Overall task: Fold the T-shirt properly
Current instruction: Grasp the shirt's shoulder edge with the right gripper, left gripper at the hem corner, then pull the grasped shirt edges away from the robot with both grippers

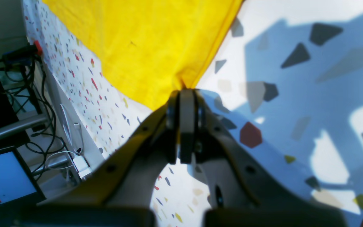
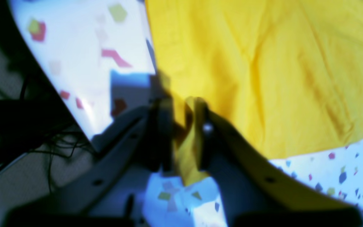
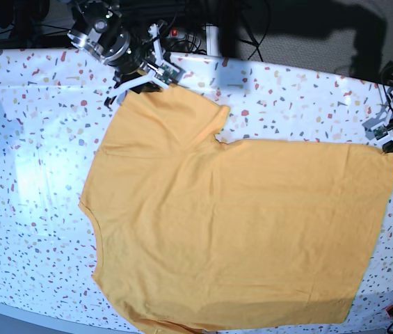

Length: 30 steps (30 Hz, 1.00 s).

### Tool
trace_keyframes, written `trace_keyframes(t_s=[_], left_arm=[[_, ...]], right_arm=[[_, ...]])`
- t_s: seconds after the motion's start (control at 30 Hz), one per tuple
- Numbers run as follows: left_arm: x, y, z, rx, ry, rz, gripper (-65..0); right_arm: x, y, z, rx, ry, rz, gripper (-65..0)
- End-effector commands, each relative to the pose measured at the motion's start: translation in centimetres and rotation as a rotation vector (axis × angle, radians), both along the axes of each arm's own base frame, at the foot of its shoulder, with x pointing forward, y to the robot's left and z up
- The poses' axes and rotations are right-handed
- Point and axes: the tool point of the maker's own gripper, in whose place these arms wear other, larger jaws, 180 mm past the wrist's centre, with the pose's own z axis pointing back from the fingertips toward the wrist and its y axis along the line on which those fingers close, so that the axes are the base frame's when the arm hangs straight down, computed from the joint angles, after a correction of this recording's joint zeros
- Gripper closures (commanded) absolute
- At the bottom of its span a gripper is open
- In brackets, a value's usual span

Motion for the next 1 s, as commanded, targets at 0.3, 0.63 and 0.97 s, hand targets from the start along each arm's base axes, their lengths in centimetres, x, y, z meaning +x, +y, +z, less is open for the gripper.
trace_keyframes(t_s=[0.3, 0.63, 0.97], left_arm=[[0.6, 0.8, 1.0, 0.015, -0.018, -0.002, 0.0], [1.6, 1.0, 2.1, 0.028, -0.1, 0.002, 0.0], [4.6, 0.5, 5.0, -0.012, -0.234, 0.008, 0.0]], right_arm=[[1.3, 0.8, 3.0, 0.084, -0.049, -0.057, 0.0], [4.6, 0.5, 6.8, 0.108, -0.179, -0.126, 0.0], [11.3, 0.5, 9.3, 0.159, -0.273, -0.17, 0.0]])
